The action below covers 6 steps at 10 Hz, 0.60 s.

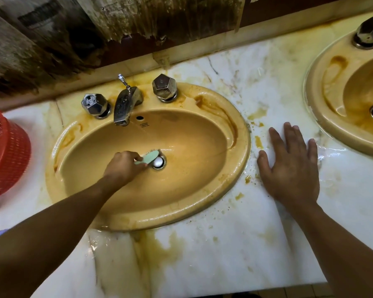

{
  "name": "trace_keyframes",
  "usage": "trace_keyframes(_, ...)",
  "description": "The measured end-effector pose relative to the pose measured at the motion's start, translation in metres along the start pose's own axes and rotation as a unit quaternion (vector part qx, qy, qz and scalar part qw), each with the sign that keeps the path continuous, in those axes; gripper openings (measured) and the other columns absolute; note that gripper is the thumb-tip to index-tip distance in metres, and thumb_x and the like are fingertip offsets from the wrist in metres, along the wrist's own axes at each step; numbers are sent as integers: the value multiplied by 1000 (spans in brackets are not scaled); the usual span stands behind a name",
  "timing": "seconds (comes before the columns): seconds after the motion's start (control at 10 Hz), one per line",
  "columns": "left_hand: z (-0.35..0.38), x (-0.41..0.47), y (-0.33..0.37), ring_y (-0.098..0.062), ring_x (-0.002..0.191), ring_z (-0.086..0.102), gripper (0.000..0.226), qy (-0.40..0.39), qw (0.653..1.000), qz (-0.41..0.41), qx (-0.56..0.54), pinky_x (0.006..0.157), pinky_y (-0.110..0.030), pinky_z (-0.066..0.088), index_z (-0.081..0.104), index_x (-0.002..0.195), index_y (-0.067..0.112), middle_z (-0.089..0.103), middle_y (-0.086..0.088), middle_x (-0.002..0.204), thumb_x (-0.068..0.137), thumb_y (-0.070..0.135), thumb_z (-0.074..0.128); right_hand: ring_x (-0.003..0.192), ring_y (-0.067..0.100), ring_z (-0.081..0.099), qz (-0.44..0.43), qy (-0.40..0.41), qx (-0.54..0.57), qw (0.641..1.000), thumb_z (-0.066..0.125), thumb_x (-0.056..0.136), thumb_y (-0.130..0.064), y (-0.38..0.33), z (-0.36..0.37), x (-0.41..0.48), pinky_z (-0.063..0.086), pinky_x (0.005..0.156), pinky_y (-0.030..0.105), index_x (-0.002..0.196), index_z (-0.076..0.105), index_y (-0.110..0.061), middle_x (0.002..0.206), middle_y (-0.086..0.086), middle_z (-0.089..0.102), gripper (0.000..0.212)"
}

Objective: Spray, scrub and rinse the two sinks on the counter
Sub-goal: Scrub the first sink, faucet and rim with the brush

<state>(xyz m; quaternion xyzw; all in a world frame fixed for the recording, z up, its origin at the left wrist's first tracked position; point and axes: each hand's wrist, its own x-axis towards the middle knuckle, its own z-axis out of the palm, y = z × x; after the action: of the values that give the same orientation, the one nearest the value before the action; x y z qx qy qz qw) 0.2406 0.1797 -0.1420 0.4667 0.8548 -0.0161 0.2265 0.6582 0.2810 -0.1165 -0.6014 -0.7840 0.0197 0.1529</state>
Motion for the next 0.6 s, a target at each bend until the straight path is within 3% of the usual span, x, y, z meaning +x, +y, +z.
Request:
trace_keyframes(0.1, -21, 13, 0, -23, 94, 57, 36, -11, 995, 23, 94, 71, -32, 45, 75, 119, 25, 69, -9, 115, 90, 46, 76, 157, 27, 21, -1, -2, -2, 1000, 40, 101, -47, 0, -1, 0, 14, 126, 55, 156, 41, -15, 167, 14, 29, 64)
trace_keyframes(0.2, -36, 14, 4, -28, 86, 64, 32, 99, 982, 42, 154, 63, -31, 45, 71, 125, 26, 71, -7, 105, 98, 41, 67, 157, 27, 21, -3, 0, -3, 1000, 40, 101, -47, 0, -1, 0, 14, 126, 55, 156, 41, -15, 167, 14, 29, 64)
trace_keyframes(0.3, -36, 2, -6, -32, 73, 68, 33, 229, 959, 118, 121, 54, -32, 48, 71, 128, 21, 76, -10, 100, 99, 36, 67, 157, 27, 21, -7, 9, -4, 1000, 40, 102, -46, 0, 0, -1, 15, 126, 55, 156, 41, -15, 166, 14, 29, 63)
trace_keyframes(0.4, -42, 1, -13, -31, 73, 69, 25, 360, 919, 152, 45, 54, -35, 49, 76, 117, 15, 77, -9, 97, 98, 31, 72, 157, 27, 22, -3, 12, 0, 1000, 40, 102, -46, 1, 1, -1, 15, 126, 54, 156, 42, -15, 166, 14, 30, 63)
trace_keyframes(0.5, -59, 12, -10, -32, 65, 65, 21, 422, 882, 196, 71, 51, -32, 41, 75, 98, 10, 71, -11, 81, 100, 30, 69, 157, 27, 22, -1, 9, -2, 1000, 40, 102, -46, 0, 2, -1, 15, 126, 54, 156, 42, -15, 167, 13, 30, 62)
trace_keyframes(0.6, -63, 24, -11, -37, 64, 64, 26, 396, 891, 205, 89, 50, -39, 48, 71, 98, 8, 69, -14, 80, 100, 33, 64, 157, 27, 21, 0, 5, 0, 1000, 39, 102, -47, 1, 1, -1, 13, 127, 54, 157, 41, -16, 167, 13, 29, 63)
